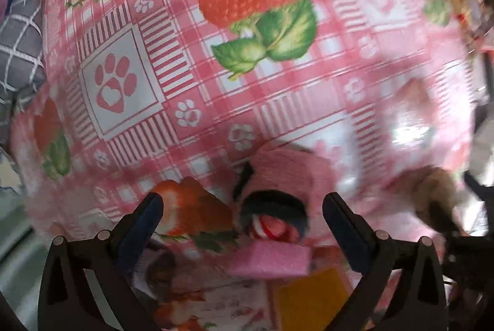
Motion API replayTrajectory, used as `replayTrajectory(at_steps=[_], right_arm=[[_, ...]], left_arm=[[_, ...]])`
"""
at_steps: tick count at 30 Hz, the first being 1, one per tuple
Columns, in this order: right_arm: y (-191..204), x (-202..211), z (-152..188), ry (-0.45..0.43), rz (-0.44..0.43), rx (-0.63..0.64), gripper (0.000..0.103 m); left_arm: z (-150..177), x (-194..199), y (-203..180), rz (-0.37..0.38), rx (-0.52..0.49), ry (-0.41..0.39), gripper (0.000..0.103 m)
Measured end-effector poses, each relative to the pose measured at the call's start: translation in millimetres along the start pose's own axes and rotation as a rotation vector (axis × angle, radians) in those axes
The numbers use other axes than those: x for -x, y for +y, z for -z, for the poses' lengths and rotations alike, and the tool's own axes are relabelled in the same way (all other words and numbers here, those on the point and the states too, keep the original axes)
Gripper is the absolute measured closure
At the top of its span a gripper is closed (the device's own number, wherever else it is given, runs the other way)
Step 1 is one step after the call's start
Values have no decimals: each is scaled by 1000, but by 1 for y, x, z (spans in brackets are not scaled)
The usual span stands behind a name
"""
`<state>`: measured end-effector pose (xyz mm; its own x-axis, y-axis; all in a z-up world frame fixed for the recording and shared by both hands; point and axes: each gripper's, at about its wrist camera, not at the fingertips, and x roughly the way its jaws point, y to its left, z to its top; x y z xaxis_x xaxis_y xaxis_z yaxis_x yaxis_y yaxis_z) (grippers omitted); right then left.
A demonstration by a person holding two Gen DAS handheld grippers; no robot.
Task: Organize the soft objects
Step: 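Grasp the pink sock with the left tool while the right tool grasps the beige sock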
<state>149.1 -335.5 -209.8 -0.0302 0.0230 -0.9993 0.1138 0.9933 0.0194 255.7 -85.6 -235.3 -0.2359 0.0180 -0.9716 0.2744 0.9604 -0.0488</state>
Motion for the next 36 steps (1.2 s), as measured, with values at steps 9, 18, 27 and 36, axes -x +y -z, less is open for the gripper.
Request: replayTrajectory(at_steps=[9,18,27,36], right_arm=[[27,-27,-4,31,35,65,1],[25,-38,5,32,44,27,0],[24,-37,-4,76,50,53,0],[46,-19,-5,28,26,115,64]], left_arm=[[-1,-17,-27,3,-16,63,0],[-7,-38,-26,-35,-17,100,0],[-26,-51,-47,-38,-25,126,1],[-18,-28,-69,-48,-95,-1,72]])
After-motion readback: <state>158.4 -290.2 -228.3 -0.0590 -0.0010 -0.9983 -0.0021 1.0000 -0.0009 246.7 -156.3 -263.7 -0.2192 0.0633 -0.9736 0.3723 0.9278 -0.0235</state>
